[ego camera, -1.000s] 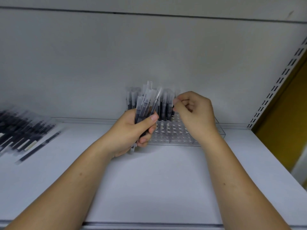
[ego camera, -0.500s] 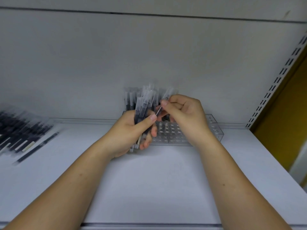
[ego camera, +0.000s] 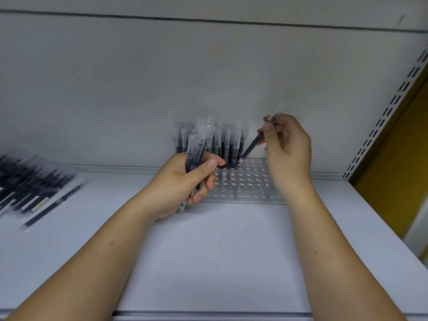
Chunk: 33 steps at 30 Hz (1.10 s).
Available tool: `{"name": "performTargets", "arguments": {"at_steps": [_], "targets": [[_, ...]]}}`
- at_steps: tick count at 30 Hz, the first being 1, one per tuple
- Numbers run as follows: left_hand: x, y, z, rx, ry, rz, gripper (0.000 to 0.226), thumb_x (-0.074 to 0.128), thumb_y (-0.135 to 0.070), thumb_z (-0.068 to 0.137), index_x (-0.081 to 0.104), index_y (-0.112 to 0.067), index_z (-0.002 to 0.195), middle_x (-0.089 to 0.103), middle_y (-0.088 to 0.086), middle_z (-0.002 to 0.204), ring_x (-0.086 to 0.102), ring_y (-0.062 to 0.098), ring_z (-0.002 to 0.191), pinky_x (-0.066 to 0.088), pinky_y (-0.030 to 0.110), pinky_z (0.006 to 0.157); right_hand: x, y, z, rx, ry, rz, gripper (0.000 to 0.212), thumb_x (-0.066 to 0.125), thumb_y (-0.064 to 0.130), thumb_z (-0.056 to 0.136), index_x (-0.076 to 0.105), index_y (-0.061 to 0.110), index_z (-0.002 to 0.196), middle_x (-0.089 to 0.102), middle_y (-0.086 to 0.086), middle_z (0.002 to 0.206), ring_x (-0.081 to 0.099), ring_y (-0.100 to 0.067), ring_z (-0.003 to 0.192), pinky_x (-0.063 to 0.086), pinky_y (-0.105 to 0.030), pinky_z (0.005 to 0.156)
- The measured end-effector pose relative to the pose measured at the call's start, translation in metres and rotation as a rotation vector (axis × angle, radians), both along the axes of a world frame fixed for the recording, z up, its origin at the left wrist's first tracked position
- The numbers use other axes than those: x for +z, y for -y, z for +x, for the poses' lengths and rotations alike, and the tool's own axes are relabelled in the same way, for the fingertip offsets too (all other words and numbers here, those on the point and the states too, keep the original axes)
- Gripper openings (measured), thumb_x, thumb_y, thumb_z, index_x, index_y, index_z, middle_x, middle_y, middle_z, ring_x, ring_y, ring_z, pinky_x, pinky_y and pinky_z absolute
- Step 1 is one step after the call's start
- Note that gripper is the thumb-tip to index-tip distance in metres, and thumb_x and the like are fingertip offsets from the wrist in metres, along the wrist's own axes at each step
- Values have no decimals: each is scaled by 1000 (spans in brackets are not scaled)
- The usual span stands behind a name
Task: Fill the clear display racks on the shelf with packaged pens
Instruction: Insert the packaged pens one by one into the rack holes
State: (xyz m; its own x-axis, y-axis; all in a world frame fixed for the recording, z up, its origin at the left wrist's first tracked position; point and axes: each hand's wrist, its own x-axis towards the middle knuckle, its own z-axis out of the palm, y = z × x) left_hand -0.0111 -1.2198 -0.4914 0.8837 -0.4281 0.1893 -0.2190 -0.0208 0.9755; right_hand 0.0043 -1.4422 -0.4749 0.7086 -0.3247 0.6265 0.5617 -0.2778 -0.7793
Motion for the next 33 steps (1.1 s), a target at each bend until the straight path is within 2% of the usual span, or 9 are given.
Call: {"name": "performTargets", "arguments": {"at_steps": [3, 5, 9, 14, 20, 25, 30, 33], "targets": [[0, 0, 0, -5, -19, -14, 22, 49, -23, 109, 66, -11, 117, 55, 5, 70, 38, 15, 44, 28, 22, 42, -6, 0, 3, -48, -1, -132, 10, 58, 21, 101, 60, 31, 100, 70, 6, 87, 72, -21, 81, 58, -42, 78], [0, 1, 0, -3, -24, -17, 21, 49, -23, 109, 66, -12, 117, 54, 4, 69, 38, 15, 44, 28, 22, 42, -9, 0, 6, -61, -17, -200, 6, 59, 22, 102, 60, 28, 101, 70, 2, 88, 71, -25, 83, 57, -41, 77], [-1, 0, 1, -7, -26, -26, 21, 50, -23, 109, 66, -12, 117, 54, 5, 70, 37, 15, 44, 28, 23, 43, -13, -1, 11, -60, -35, -280, 4, 61, 20, 103, 61, 24, 101, 69, 0, 88, 70, -24, 84, 57, -38, 75], [-3, 0, 3, -13, -19, -34, 21, 51, -24, 109, 67, -12, 116, 54, 5, 70, 37, 15, 44, 26, 25, 46, -13, -3, 14, -84, -58, -336, 2, 62, 19, 103, 63, 17, 103, 69, -1, 89, 67, -20, 82, 50, -21, 70], [-4, -1, 5, -23, -8, -29, 22, 52, -26, 107, 67, -12, 116, 54, 6, 70, 36, 16, 45, 26, 25, 47, -18, -7, 17, -74, -160, -463, 7, 65, 19, 99, 66, 12, 97, 65, 3, 79, 61, -15, 72, 54, -32, 71], [-2, 0, 3, -39, -10, -41, 30, 57, -35, 99, 67, -12, 115, 54, 6, 70, 36, 17, 45, 24, 26, 47, -17, -9, 15, -129, -242, -484, 11, 71, 22, 96, 69, 12, 93, 67, 9, 78, 63, -8, 71, 56, -30, 71], [-2, -1, 4, -38, -2, -27, 34, 58, -34, 98, 64, -6, 117, 53, 5, 69, 35, 16, 44, 25, 25, 46, -19, -8, 12, -124, -304, -436, 10, 74, 25, 93, 72, 16, 92, 70, 10, 78, 66, -6, 73, 59, -29, 73], [-2, -1, 4, -50, 7, -27, 39, 60, -32, 97, 55, 5, 106, 51, 5, 68, 34, 16, 44, 25, 24, 47, -16, -6, 9, -164, -265, -381, 9, 73, 25, 91, 71, 18, 95, 70, 11, 80, 64, -4, 72, 56, -23, 71]]}}
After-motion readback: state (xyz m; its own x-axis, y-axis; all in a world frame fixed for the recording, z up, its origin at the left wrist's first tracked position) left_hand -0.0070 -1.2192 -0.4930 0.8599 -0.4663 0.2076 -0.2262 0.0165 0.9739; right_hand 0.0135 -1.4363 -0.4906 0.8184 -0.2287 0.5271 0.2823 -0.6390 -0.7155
